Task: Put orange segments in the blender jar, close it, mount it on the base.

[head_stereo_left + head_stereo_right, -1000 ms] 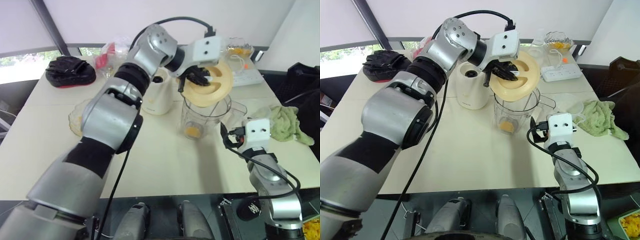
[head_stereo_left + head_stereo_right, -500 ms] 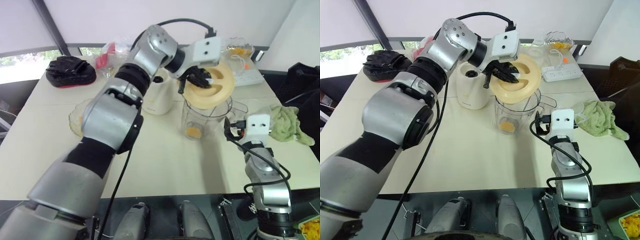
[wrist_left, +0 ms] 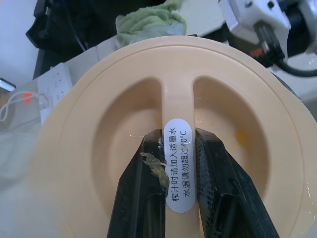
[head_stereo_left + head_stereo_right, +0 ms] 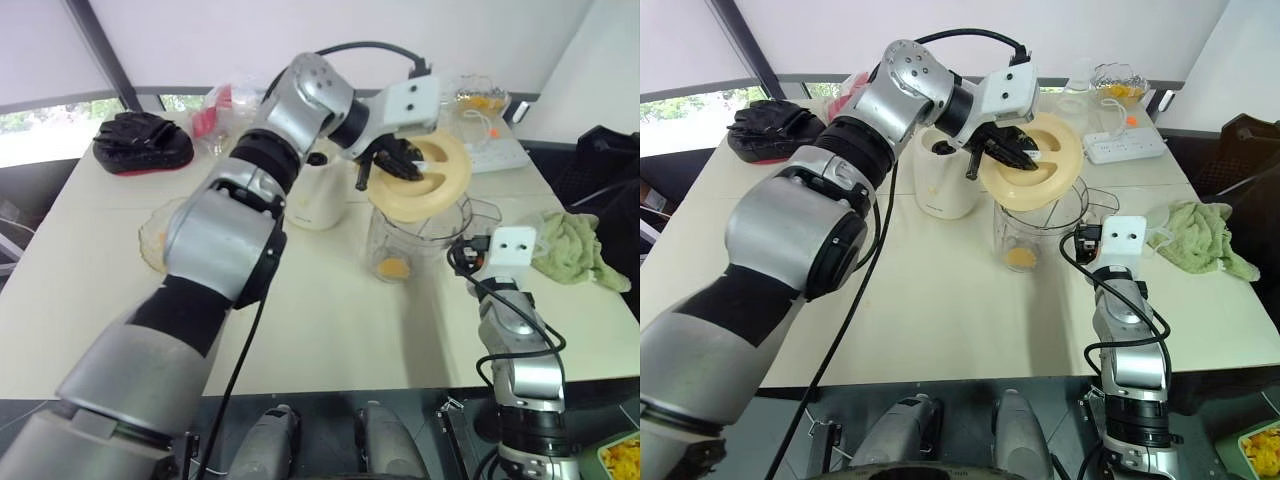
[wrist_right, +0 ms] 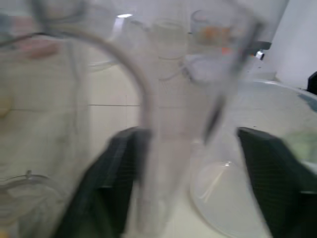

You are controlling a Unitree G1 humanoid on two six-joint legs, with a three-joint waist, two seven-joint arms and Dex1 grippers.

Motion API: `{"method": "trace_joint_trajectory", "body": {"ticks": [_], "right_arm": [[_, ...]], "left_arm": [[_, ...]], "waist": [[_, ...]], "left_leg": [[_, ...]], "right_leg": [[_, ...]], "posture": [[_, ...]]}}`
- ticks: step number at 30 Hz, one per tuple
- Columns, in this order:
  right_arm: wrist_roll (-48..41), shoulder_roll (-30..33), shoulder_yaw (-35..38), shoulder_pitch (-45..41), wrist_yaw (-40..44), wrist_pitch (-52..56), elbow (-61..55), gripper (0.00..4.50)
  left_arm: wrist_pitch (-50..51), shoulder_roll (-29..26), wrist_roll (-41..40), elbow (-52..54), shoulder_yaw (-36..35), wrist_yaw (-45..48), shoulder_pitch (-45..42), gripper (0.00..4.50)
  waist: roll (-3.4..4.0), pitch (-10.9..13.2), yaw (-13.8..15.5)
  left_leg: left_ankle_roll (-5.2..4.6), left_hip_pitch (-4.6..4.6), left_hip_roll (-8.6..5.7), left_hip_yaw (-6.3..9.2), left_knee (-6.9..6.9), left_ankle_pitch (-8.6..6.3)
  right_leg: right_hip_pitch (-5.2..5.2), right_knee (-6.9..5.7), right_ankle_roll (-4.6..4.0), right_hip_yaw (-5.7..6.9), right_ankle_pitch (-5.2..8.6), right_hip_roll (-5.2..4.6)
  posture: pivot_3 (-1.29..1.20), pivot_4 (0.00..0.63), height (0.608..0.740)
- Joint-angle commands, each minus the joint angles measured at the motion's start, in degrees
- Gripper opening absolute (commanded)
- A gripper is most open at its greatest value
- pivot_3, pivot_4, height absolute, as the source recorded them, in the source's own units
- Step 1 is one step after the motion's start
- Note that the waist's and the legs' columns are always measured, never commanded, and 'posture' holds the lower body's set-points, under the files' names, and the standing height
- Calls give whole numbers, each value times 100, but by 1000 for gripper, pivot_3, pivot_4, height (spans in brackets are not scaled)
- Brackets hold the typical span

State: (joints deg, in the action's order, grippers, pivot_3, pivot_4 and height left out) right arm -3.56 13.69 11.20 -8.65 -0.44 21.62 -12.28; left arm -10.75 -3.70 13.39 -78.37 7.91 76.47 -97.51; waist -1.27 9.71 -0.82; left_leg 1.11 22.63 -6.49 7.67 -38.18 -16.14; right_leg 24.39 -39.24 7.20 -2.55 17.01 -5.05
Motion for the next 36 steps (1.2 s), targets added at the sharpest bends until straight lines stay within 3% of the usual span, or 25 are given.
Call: {"method": "trace_joint_trajectory", "body": {"ticks": [1, 16, 29, 36], "right_arm": [[0, 33, 120, -158, -21, -201, -124, 1070], [144, -22, -185, -77, 7, -201, -322, 937], [226, -177, -338, 224, -78, 9, -906, 937], [2, -240, -231, 274, 3, 251, -1138, 937]], "left_arm": [[76, 31, -137, 111, -146, 97, -81, 246], [713, 244, -258, 103, -274, 334, -62, 246], [153, 244, 382, 28, 270, -368, 407, 246], [286, 166, 177, 16, 123, 317, 514, 246]], "waist": [[4, -2, -3], [5, -3, -26], [10, -6, -13], [12, -8, -19]], "left_leg": [[0, 0, 0, 0, 0, 0], [2, 0, -1, 2, 0, 1], [3, -4, 0, 2, 0, 2], [3, -6, 0, 2, 0, 1]], "right_leg": [[0, 0, 0, 0, 0, 0], [0, -2, 0, 0, 0, 1], [-1, -4, 0, -2, 0, 1], [-3, -4, 0, -1, 0, 1]], "posture": [[0, 150, 740], [0, 150, 740], [0, 150, 740], [0, 150, 740]]}}
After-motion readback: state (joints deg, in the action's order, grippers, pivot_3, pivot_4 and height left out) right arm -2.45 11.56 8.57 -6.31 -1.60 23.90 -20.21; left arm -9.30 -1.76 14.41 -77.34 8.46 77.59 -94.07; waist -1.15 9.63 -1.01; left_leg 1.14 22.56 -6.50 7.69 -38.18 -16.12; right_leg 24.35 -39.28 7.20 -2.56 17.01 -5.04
